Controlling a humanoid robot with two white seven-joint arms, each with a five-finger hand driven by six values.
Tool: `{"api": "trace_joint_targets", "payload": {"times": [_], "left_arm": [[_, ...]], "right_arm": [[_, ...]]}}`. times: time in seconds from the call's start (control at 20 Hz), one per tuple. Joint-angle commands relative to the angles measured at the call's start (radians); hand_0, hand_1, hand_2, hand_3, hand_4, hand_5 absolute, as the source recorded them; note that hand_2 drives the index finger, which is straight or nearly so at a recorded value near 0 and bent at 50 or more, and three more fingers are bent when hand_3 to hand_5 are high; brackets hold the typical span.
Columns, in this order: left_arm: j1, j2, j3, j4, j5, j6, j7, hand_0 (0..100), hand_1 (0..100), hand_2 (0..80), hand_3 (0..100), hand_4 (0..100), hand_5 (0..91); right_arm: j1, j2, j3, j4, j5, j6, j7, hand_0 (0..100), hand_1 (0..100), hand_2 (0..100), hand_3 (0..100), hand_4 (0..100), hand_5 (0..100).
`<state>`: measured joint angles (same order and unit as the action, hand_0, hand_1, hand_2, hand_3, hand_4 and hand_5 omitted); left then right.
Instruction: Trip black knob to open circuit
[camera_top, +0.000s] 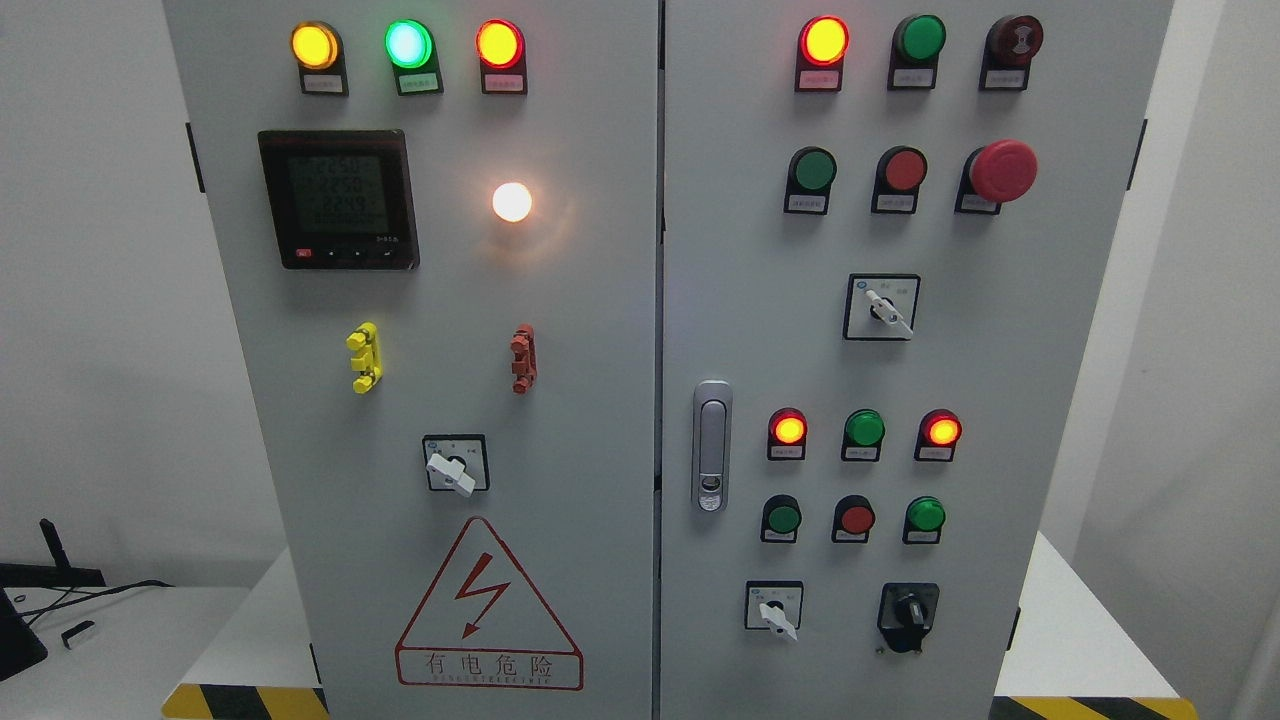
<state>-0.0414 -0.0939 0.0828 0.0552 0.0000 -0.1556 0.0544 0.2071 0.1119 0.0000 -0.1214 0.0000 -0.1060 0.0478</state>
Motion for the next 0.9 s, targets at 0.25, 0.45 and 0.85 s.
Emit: {"api": "trace_joint_targets", "payload": {"times": [0.25,0.45,0.85], "left_arm": [[0.000,0.000,0.000,0.000,-0.031,-0.001,0.001,12,39,0.0,0,0,0.0],[0.000,-0.001,0.000,0.000,-0.031,-0.001,0.001,12,39,0.0,0,0,0.0],[0.000,0.000,0.000,0.000,-0.031,-0.001,0.001,12,39,0.0,0,0,0.0]], "right_arm": [[0.000,0.000,0.031,0.000,0.028,-0.001,0.000,6,15,8,21,12,13],[0.000,0.000,0.031,0.000,0.028,-0.001,0.000,6,15,8,21,12,13],[0.055,0.000,0.028,-0.114,0.028,-0.021,0.001,6,16,9,22,14,14]]}}
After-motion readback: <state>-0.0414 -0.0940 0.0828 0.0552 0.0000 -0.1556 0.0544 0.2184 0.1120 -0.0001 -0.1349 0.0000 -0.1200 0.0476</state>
